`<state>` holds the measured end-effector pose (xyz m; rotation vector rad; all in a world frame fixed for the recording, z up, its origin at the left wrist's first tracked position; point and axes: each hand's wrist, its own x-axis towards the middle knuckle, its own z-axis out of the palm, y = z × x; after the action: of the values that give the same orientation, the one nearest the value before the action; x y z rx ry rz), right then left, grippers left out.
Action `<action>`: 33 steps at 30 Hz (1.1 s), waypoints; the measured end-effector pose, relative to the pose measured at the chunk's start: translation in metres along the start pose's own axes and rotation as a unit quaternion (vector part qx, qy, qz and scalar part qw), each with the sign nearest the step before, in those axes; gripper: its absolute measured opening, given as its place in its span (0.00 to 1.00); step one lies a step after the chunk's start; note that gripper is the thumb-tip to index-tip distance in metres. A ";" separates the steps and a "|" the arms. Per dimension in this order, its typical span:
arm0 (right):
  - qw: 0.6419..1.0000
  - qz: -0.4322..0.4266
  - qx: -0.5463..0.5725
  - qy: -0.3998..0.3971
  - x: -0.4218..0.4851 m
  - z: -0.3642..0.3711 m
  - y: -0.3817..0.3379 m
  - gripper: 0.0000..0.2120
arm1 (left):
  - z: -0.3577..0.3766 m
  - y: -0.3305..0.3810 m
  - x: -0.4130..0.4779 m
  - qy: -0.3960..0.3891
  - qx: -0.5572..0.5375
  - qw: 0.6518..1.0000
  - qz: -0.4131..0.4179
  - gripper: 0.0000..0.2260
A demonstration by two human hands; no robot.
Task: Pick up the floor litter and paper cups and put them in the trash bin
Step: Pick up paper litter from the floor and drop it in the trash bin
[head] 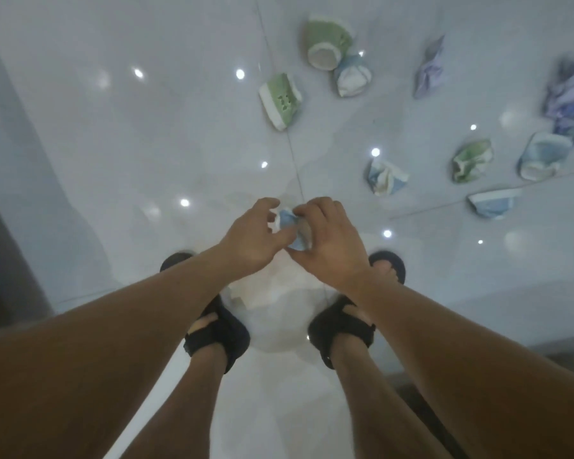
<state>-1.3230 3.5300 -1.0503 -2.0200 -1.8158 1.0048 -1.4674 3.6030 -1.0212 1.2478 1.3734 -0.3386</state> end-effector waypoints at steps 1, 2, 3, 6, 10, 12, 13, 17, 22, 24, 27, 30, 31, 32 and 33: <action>1.000 -0.012 0.002 0.015 0.001 -0.009 -0.003 0.24 | -0.002 0.013 -0.001 -0.004 -0.008 1.000 0.007 0.24; 0.999 -0.018 0.007 0.029 0.003 -0.018 -0.004 0.26 | -0.004 0.025 -0.002 -0.006 -0.014 1.000 0.019 0.20; 0.999 -0.017 0.013 0.038 0.004 -0.026 -0.004 0.28 | -0.005 0.036 -0.003 -0.007 -0.022 0.999 0.030 0.16; 1.000 -0.005 0.018 0.012 0.004 -0.047 0.006 0.38 | -0.005 0.060 -0.002 0.009 -0.020 0.998 0.051 0.10; 0.996 0.057 -0.058 -0.036 0.012 -0.062 0.058 0.49 | -0.002 0.061 0.012 0.065 -0.020 0.997 0.030 0.10; 0.985 0.117 -0.113 -0.056 0.022 -0.063 0.091 0.49 | 0.001 0.048 0.022 0.077 -0.005 0.997 0.021 0.09; 0.978 0.146 -0.139 -0.058 0.027 -0.061 0.105 0.48 | 0.003 0.039 0.028 0.080 0.005 0.997 0.015 0.09; 0.963 0.227 -0.144 -0.030 0.046 -0.038 0.140 0.41 | 0.014 0.005 0.046 0.076 0.036 0.996 -0.010 0.11; 0.970 0.217 -0.108 0.012 0.040 -0.011 0.141 0.24 | 0.022 -0.015 0.051 0.075 0.035 0.997 -0.010 0.13; 0.973 0.220 -0.064 0.007 0.032 -0.007 0.129 0.23 | 0.022 -0.012 0.045 0.071 0.028 0.997 -0.009 0.13; 0.981 0.194 -0.027 0.002 0.025 -0.018 0.093 0.24 | 0.009 0.006 0.031 0.088 0.034 0.996 0.008 0.12; 0.988 0.153 -0.018 0.009 0.024 -0.053 0.042 0.24 | -0.021 0.034 0.002 0.117 0.020 0.992 0.033 0.10; 0.989 0.150 -0.017 0.013 0.024 -0.063 0.030 0.25 | -0.028 0.042 -0.005 0.121 0.017 0.992 0.035 0.09; 0.989 0.144 -0.013 0.018 0.024 -0.078 0.013 0.25 | -0.040 0.052 -0.018 0.128 0.011 0.991 0.038 0.09; 0.990 0.138 -0.009 0.016 0.023 -0.095 -0.007 0.25 | -0.055 0.061 -0.036 0.133 0.002 0.990 0.041 0.09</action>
<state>-1.2689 3.5778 -0.9837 -2.3294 -1.5626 1.0215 -1.4571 3.6539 -0.9478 1.3858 1.5410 -0.1201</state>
